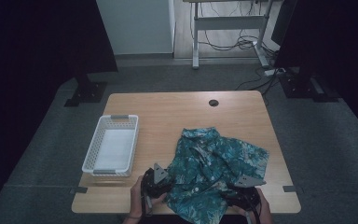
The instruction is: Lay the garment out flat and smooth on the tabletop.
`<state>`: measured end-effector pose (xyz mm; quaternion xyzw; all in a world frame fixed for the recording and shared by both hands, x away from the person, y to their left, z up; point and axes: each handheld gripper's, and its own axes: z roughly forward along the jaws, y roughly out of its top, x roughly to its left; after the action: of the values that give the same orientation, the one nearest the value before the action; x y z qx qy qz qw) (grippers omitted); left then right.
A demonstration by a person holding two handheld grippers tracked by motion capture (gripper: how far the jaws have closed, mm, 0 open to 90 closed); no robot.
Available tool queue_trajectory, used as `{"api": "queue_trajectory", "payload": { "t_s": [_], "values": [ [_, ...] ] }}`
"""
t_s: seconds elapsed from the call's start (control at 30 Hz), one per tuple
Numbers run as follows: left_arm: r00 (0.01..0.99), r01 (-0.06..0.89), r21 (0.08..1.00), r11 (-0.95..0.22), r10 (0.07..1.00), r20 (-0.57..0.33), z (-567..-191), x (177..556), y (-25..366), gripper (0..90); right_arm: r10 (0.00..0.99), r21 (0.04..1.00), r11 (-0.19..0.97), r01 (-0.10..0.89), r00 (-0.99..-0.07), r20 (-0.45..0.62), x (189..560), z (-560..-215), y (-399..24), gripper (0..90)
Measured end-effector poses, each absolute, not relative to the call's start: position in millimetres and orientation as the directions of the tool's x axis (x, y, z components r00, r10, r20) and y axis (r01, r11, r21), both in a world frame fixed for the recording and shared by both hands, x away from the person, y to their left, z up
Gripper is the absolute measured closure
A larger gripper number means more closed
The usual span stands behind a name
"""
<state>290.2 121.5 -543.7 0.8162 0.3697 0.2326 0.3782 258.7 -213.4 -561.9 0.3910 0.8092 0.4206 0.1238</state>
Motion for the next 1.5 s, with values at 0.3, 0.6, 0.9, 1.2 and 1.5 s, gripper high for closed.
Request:
{"api": "queue_trajectory", "payload": {
  "t_s": [0.3, 0.6, 0.9, 1.2, 1.5],
  "values": [
    [0.636, 0.504, 0.742, -0.442, 0.771, 0.028, -551, 295, 119, 54.5, 0.738, 0.779, 0.339, 0.528, -0.663, 0.128, 258, -562, -213, 49.3],
    [0.663, 0.512, 0.738, -0.439, 0.748, -0.014, -551, 292, 114, 81.5, 0.739, 0.780, 0.336, 0.528, -0.661, 0.129, 258, -562, -213, 49.3],
    [0.652, 0.515, 0.760, -0.397, 0.757, -0.046, -543, 296, 127, 88.2, 0.736, 0.779, 0.345, 0.523, -0.666, 0.121, 258, -562, -215, 49.6],
    [0.606, 0.516, 0.793, -0.323, 0.792, -0.072, -529, 311, 148, 88.3, 0.741, 0.778, 0.344, 0.525, -0.661, 0.119, 257, -562, -218, 49.7],
    [0.543, 0.562, 0.795, -0.229, 0.827, -0.146, -525, 333, 162, 88.2, 0.750, 0.776, 0.332, 0.536, -0.649, 0.128, 256, -562, -227, 49.7]
  ]
}}
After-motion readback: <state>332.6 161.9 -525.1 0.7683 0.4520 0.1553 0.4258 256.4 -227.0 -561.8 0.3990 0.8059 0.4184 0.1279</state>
